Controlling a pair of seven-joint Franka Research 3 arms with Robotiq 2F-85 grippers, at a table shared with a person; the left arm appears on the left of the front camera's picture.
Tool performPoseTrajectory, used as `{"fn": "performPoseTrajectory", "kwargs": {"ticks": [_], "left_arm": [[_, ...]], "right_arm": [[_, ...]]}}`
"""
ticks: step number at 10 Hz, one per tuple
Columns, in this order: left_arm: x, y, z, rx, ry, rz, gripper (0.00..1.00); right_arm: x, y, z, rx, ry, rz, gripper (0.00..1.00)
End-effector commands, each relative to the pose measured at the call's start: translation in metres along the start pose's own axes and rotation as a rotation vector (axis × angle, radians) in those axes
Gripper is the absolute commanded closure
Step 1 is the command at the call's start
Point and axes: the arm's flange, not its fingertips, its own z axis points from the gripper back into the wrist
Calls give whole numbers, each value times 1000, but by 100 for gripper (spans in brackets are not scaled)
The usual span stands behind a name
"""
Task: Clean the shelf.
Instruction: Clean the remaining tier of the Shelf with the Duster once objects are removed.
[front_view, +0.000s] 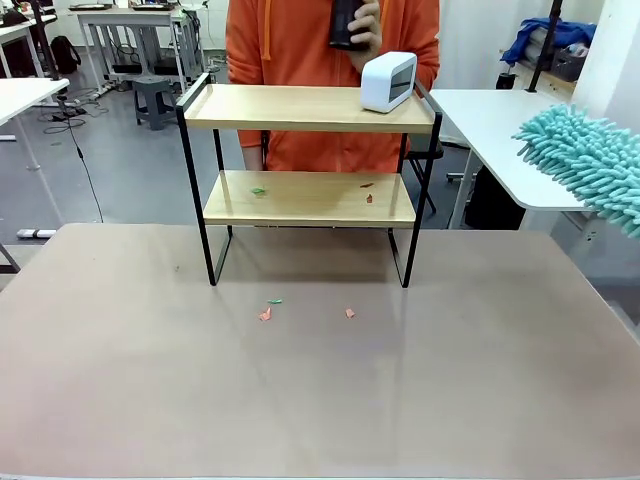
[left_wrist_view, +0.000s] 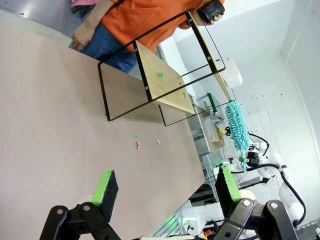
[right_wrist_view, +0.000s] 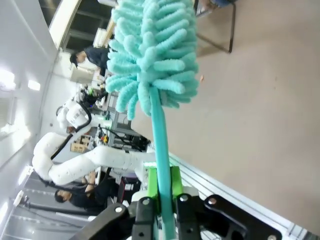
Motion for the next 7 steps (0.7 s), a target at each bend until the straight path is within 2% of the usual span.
{"fn": "performPoseTrajectory", "kwargs": {"ticks": [1, 4, 6, 7], "left_arm": [[-1, -1, -1, -16, -13, -19, 0], [-1, -1, -1, -16, -13, -19, 0], [-1, -1, -1, -16, -13, -19, 0], [-1, -1, -1, -16, -13, -19, 0]], "right_arm": [[-21, 32, 14, -20, 96, 99, 87], [-45, 72, -39, -110, 267, 259, 87], [-43, 88, -88, -135, 386, 340, 87], [-37, 92, -115, -160, 388, 331, 87]]}}
